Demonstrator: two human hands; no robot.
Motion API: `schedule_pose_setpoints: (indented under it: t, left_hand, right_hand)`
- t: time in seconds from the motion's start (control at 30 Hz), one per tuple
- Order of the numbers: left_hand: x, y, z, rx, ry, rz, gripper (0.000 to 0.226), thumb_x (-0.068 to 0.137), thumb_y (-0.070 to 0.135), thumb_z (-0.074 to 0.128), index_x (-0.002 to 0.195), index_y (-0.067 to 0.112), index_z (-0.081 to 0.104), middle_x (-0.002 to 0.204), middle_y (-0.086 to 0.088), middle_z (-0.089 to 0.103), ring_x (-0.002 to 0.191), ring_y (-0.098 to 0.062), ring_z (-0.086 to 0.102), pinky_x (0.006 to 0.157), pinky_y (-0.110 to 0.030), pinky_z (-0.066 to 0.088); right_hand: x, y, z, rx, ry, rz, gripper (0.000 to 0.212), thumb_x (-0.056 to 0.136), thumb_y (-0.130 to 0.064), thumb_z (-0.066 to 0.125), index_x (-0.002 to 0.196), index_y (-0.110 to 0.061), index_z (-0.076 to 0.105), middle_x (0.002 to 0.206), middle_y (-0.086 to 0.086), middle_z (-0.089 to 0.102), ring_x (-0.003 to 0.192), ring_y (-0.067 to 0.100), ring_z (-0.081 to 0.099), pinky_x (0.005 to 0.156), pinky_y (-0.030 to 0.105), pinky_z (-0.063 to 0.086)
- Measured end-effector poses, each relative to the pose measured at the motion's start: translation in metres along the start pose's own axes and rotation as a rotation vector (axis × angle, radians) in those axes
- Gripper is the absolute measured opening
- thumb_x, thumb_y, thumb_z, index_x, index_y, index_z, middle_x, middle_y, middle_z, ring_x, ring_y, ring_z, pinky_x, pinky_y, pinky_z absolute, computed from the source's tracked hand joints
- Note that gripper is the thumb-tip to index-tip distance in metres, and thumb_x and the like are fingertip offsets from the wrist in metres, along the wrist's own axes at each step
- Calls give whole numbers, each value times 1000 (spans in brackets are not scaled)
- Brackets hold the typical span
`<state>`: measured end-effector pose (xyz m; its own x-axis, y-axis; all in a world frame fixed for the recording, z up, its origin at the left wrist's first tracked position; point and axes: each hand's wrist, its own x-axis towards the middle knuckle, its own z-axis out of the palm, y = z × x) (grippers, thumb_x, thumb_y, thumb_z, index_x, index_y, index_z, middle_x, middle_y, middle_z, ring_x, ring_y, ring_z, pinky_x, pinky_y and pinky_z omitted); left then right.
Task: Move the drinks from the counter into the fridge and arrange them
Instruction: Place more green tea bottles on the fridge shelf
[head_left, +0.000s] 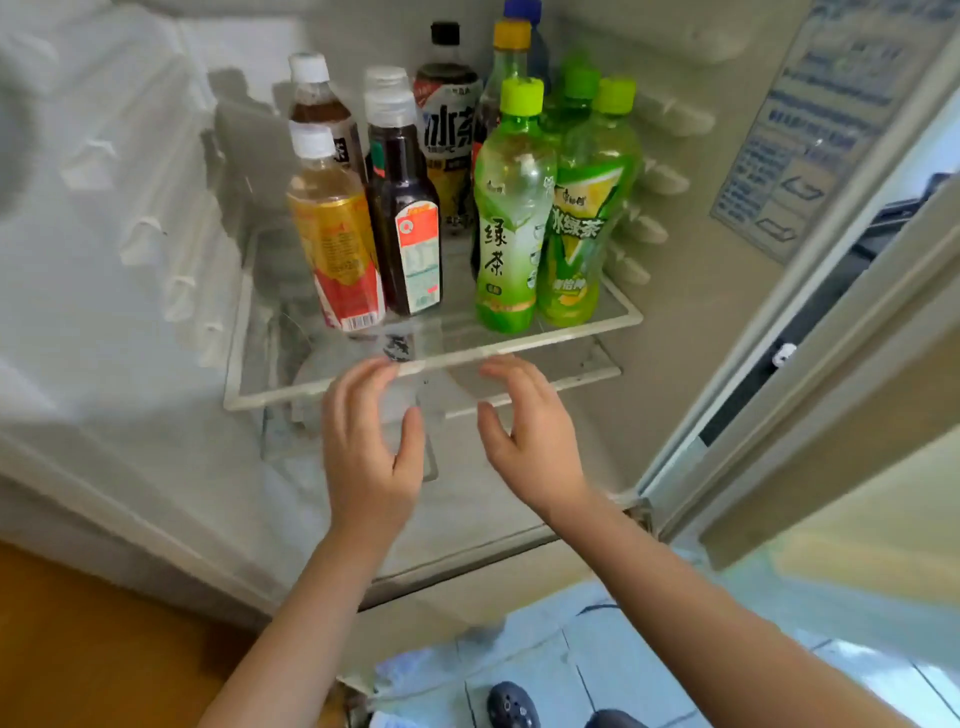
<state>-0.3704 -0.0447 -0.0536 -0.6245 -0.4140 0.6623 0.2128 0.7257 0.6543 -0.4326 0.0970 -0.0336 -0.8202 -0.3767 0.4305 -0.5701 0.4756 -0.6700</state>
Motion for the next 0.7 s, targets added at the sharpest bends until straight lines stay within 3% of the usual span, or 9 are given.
schedule_pose_setpoints:
  t: [0.13, 0.27, 0.33, 0.4, 0.47, 0.53, 0.63, 0.7]
  left_hand:
    - [-63, 9, 10, -75, -316, 7, 29, 92, 21, 47, 112, 5, 60, 110, 4, 56, 106, -12, 51, 96, -14, 34]
    - [-125, 6, 41, -130, -660, -174, 15, 93, 14, 55, 106, 14, 62, 103, 10, 59, 96, -11, 58, 81, -3, 35]
    - [-161, 2, 66, -87, -956, -280, 18, 94, 21, 55, 111, 19, 61, 108, 7, 62, 95, -10, 58, 79, -12, 41]
    - [-203, 2, 86, 46, -1311, -330, 29, 94, 26, 53, 121, 17, 58, 118, -1, 62, 102, -16, 58, 87, -26, 44]
    - [-252, 7, 96, 230, -1661, -221, 40, 96, 34, 49, 132, 15, 50, 129, -5, 57, 114, -22, 55, 95, -29, 42]
    - [-299, 13, 95, 378, -1919, -10, 46, 96, 39, 45, 137, 17, 44, 135, -7, 53, 121, -24, 51, 98, -29, 41]
    - [-355, 28, 86, 433, -2179, 142, 46, 95, 41, 46, 134, 17, 48, 135, -6, 54, 122, -23, 51, 100, -28, 41]
    - [-384, 44, 85, 423, -2296, 195, 40, 96, 38, 47, 126, 14, 55, 130, -7, 59, 118, -23, 54, 97, -28, 42]
  right_hand:
    - [-77, 36, -25, -149, -22, 217, 32, 87, -8, 58, 119, -5, 58, 127, 7, 56, 111, 26, 56, 90, 29, 41]
    - [-186, 75, -47, -275, -102, 599, 34, 93, -18, 52, 127, -15, 53, 132, 2, 52, 111, 24, 54, 84, 31, 41]
    - [-251, 89, -56, -313, -132, 829, 34, 94, -21, 50, 128, -19, 53, 134, -1, 51, 117, 21, 52, 89, 29, 40]
    - [-320, 94, -61, -302, -170, 1069, 34, 94, -23, 49, 127, -21, 54, 130, -3, 55, 117, 19, 53, 92, 27, 40]
    - [-390, 88, -65, -224, -164, 1337, 33, 93, -25, 49, 125, -21, 56, 123, -2, 61, 114, 19, 55, 89, 25, 41]
    - [-453, 73, -67, -105, -116, 1600, 28, 92, -24, 48, 117, -19, 60, 112, 2, 66, 105, 20, 59, 74, 21, 39]
    - [-535, 42, -65, 36, -26, 1847, 18, 89, -17, 48, 84, -10, 64, 83, 7, 61, 83, 21, 56, 68, 27, 39]
    - [-583, 17, -64, 84, 48, 1987, 17, 87, -13, 47, 75, -11, 59, 82, 10, 58, 82, 22, 55, 74, 29, 43]
